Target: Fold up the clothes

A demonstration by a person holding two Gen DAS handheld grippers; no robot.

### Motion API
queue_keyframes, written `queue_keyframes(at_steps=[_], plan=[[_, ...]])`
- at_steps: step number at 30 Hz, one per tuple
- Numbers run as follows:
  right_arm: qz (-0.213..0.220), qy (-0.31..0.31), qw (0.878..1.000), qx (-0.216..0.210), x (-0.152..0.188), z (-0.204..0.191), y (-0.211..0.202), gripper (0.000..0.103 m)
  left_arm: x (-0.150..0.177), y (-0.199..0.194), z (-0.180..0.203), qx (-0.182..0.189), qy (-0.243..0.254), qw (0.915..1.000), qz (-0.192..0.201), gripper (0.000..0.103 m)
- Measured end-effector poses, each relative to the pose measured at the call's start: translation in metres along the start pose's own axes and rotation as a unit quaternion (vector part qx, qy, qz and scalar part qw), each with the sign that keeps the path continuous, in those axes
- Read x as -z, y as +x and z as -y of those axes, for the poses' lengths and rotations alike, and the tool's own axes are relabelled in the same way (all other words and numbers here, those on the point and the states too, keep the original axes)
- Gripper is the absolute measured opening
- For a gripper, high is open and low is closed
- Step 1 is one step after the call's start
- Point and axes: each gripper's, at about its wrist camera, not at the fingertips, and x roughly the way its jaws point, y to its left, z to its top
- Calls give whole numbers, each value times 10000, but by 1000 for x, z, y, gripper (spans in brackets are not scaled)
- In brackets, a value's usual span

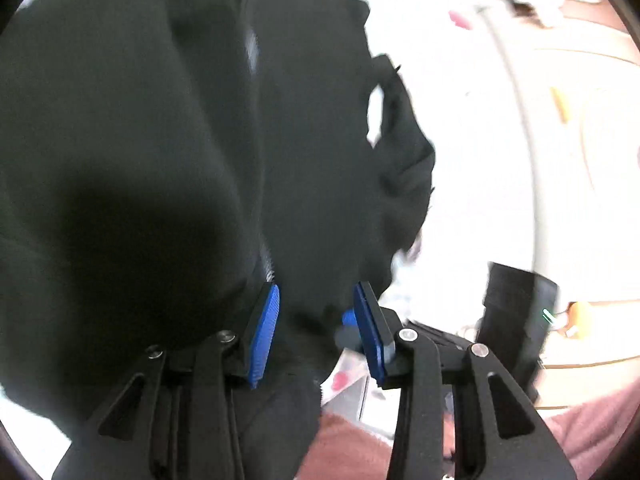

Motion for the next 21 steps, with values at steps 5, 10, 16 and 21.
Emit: queue_keyframes(at_steps=[5, 10, 16, 21], plan=[[522, -396, 9979, 7, -57, -14, -8, 36, -26, -57, -30, -356, -332, 9938, 997, 41], [945, -661, 9933, 54, -142, -45, 7, 36, -89, -86, -90, -742, -722, 9854, 1354, 41], [1135, -812, 9902, 55, -243, -83, 47, 37, -179, -121, -124, -1048, -816, 9749, 1786, 41], [907, -1284, 9872, 266, -290, -98, 83, 54, -243, -107, -155, -1366, -1067, 9679, 1821, 55]])
